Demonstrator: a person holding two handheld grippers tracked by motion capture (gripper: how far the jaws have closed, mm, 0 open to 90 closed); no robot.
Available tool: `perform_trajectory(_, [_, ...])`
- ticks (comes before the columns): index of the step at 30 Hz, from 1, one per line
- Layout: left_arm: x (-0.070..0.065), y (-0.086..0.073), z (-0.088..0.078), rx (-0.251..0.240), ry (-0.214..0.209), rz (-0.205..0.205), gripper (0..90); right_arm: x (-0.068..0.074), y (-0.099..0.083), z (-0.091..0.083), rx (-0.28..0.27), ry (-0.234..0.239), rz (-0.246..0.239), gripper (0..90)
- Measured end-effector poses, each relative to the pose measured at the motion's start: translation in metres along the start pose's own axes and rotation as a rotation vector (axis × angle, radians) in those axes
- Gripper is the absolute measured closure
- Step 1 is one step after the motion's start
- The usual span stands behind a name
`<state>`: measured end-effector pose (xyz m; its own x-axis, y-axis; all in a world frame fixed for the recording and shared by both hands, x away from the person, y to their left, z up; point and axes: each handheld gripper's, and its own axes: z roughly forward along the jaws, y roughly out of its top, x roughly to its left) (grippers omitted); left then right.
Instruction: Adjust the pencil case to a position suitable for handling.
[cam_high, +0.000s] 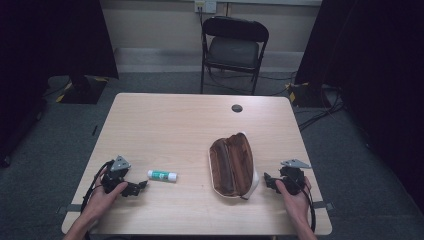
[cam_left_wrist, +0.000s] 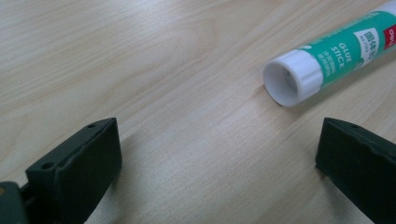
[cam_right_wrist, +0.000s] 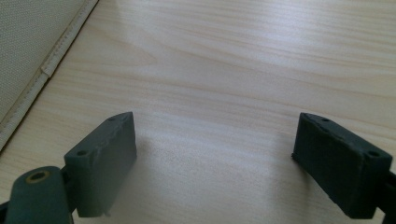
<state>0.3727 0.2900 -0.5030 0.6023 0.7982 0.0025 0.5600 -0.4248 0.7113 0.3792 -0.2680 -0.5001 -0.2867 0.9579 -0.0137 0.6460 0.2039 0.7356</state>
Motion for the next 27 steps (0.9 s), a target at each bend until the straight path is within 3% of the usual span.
perform_trajectory(8, [0.0, 0.001, 0.001, -0.005, -0.002, -0.008, 0.0, 0.001, -0.001, -0.002, 0.002, -0.017, 0.016, 14.3])
perform_trajectory(12, [0.0, 0.001, 0.001, -0.004, -0.003, -0.006, 0.0, 0.0, 0.0, -0.005, 0.012, -0.014, 0.029, 20.4])
perform_trajectory(15, [0.0, 0.001, 0.001, -0.002, -0.001, -0.002, 0.0, 0.0, 0.0, -0.01, 0.014, 0.014, 0.051, 23.6])
perform_trajectory(21, [0.0, 0.0, 0.0, 0.0, -0.006, -0.002, 0.0, 0.002, 0.003, -0.029, -0.056, 0.07, 0.091, 30.3])
perform_trajectory(27, [0.0, 0.0, 0.0, 0.001, -0.007, 0.0, 0.0, 0.007, 0.007, -0.042, -0.091, 0.115, 0.09, 34.8])
